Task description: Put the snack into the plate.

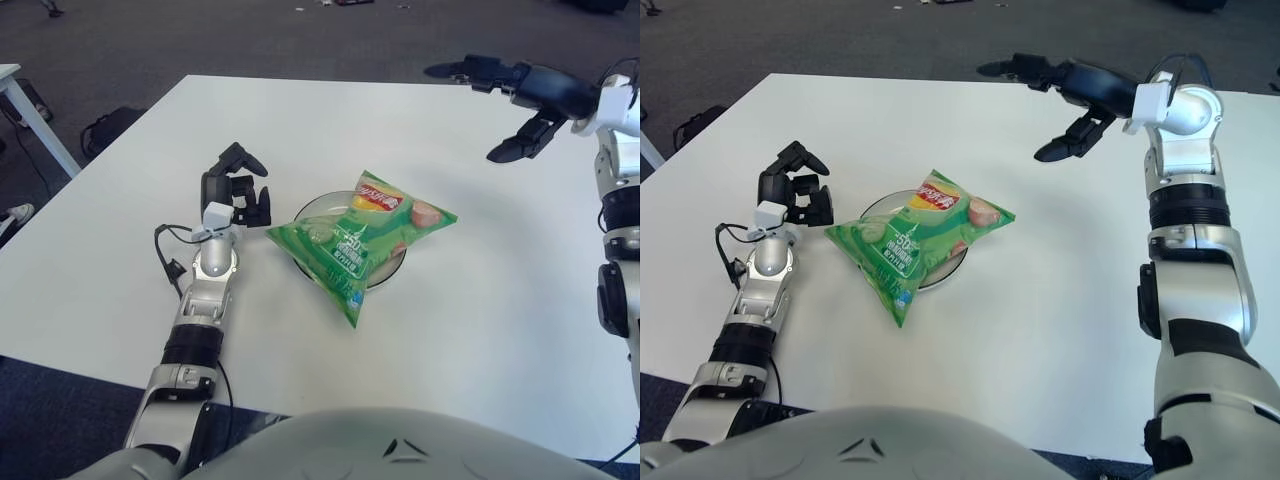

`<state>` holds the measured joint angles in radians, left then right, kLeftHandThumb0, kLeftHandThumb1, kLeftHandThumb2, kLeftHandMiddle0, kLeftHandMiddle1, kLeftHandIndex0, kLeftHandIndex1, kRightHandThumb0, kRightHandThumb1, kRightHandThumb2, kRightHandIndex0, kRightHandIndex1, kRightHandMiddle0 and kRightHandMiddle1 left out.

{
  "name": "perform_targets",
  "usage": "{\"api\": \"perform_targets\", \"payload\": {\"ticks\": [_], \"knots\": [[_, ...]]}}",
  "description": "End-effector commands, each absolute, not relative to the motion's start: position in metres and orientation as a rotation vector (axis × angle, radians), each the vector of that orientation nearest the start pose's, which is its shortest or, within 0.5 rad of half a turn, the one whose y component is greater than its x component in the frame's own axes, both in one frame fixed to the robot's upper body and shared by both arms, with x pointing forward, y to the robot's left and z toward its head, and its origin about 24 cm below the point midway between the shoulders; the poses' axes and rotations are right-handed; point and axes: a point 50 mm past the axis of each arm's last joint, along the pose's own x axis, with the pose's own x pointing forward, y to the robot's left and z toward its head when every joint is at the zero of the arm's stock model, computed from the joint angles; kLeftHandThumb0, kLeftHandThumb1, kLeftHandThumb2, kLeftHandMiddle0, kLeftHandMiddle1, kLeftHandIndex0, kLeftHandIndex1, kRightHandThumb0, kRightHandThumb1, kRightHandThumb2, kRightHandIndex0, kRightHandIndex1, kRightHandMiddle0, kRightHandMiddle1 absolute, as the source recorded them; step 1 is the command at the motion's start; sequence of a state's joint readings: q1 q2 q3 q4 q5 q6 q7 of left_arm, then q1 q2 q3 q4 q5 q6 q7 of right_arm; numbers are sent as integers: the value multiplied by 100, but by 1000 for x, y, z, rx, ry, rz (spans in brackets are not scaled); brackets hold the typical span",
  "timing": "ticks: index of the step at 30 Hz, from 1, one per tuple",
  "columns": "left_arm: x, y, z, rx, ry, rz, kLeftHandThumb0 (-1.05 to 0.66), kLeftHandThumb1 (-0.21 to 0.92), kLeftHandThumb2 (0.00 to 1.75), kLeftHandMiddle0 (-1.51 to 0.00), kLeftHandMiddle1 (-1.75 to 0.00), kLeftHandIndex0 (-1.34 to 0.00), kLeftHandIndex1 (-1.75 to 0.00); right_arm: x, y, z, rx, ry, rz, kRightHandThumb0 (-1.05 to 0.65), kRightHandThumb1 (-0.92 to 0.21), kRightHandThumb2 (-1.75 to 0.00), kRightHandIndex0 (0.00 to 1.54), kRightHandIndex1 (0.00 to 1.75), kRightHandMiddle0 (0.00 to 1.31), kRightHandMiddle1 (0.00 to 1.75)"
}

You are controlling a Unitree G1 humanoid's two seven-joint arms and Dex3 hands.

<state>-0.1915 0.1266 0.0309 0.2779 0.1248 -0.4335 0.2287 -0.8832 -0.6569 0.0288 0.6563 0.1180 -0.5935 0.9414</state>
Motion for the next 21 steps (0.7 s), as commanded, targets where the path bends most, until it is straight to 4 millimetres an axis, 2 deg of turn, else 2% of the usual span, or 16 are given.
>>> {"api": "perform_targets", "payload": {"ticks": [1,3,6,8,12,16,21], "knots": [[256,174,19,165,-162,179,-57,14,154,-142,-175,-77,-175,354,-218,222,-872,-456,707,-69,-53,-86,11,10,0,69],[256,175,19,164,-163,176,-57,14,154,-142,-175,-77,-175,353,-217,224,-881,-457,660,-71,-51,-86,7,24,0,79],[255,176,20,162,-165,175,-57,14,154,-143,-175,-77,-175,350,-216,218,-877,-453,600,-73,-45,-89,2,54,0,96],[255,177,20,159,-166,173,-57,14,154,-143,-175,-77,-175,346,-218,213,-876,-464,563,-73,-44,-92,1,65,0,101],[254,178,19,152,-165,170,-57,14,154,-143,-175,-77,-175,337,-228,193,-825,-452,466,-71,-45,-96,3,80,0,107],[254,179,19,141,-167,167,-56,15,153,-143,-175,-76,-175,328,-224,166,-630,-375,400,-63,-44,-101,5,91,0,116],[255,179,20,125,-178,166,-56,15,152,-143,-175,-76,-175,328,-225,136,-426,-244,334,-50,-43,-112,4,103,0,129]]}}
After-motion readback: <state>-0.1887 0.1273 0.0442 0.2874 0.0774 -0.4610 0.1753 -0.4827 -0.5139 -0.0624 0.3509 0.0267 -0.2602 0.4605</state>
